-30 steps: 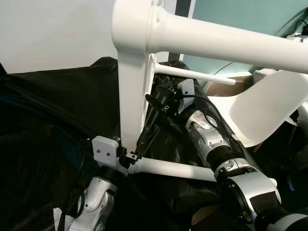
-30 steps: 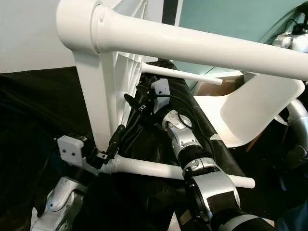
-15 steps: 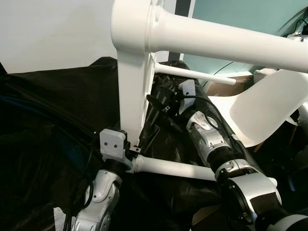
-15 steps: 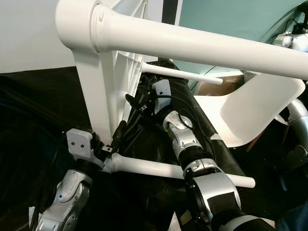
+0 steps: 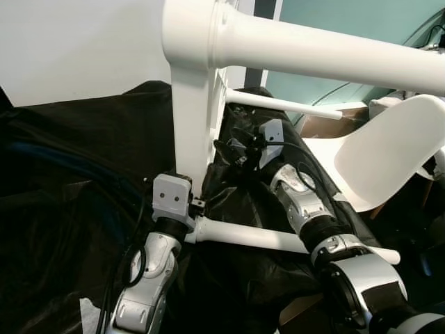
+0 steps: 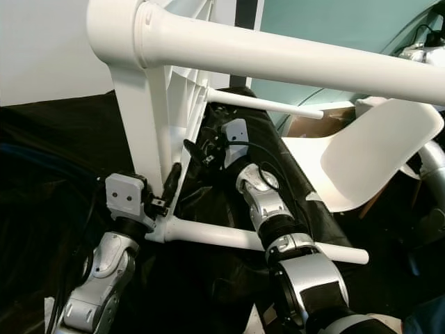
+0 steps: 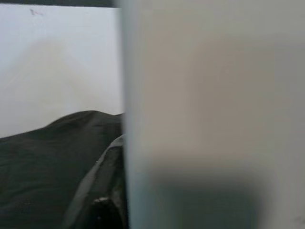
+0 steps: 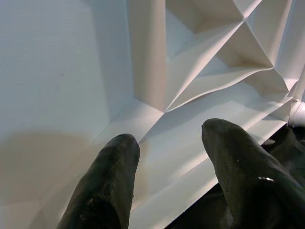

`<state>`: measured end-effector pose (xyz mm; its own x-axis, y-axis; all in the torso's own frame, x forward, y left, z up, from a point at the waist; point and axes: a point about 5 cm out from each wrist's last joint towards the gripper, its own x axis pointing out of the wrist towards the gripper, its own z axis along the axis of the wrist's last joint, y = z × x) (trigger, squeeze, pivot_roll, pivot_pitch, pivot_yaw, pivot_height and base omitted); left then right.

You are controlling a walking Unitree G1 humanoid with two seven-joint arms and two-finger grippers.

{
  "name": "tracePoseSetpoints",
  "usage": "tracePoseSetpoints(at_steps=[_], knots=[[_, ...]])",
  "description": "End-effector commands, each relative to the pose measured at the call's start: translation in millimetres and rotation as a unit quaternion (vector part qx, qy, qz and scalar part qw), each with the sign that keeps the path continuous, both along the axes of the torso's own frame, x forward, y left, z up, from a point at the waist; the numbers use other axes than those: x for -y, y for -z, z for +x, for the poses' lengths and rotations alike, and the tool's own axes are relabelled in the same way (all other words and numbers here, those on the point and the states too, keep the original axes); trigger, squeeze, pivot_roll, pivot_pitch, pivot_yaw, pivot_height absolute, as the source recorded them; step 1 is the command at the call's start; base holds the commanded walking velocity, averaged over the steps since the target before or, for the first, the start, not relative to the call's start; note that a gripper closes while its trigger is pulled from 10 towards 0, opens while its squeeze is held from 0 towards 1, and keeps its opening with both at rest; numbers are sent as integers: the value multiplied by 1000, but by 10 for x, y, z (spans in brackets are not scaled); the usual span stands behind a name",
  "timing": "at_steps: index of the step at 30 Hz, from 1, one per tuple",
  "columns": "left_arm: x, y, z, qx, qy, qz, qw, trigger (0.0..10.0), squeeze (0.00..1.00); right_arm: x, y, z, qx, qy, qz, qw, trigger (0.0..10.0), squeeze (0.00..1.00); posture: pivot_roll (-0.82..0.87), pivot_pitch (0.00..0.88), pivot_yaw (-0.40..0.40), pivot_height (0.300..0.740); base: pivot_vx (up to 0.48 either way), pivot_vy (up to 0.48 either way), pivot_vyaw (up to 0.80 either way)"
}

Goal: Building children table

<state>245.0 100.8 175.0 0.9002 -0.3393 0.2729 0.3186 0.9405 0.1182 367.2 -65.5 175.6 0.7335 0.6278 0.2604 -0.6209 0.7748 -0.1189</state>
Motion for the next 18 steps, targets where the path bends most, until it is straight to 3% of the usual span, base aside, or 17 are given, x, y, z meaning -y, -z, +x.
tracePoseSetpoints(at_steps=[1,2,3,4,18], knots=[[65,20,16,3,15,17,1000,2314,0,24,41,-14,-8,4,0,1000,10000,0,97,0,-54,740,0,0,0],[69,35,25,0,14,20,1000,5255,0,27,50,-22,-9,6,2,1000,10000,0,93,0,-50,740,0,0,0],[69,35,25,0,14,20,1000,5255,0,27,50,-22,-9,6,2,1000,10000,0,93,0,-50,740,0,0,0],[72,50,36,-3,11,21,1000,10000,0,33,61,-31,-10,7,3,1000,10000,0,93,0,-50,740,0,0,0],[-50,213,166,-28,-27,-21,999,10000,0,126,227,-219,-22,12,12,1000,10000,0,65,0,-29,740,0,0,0]])
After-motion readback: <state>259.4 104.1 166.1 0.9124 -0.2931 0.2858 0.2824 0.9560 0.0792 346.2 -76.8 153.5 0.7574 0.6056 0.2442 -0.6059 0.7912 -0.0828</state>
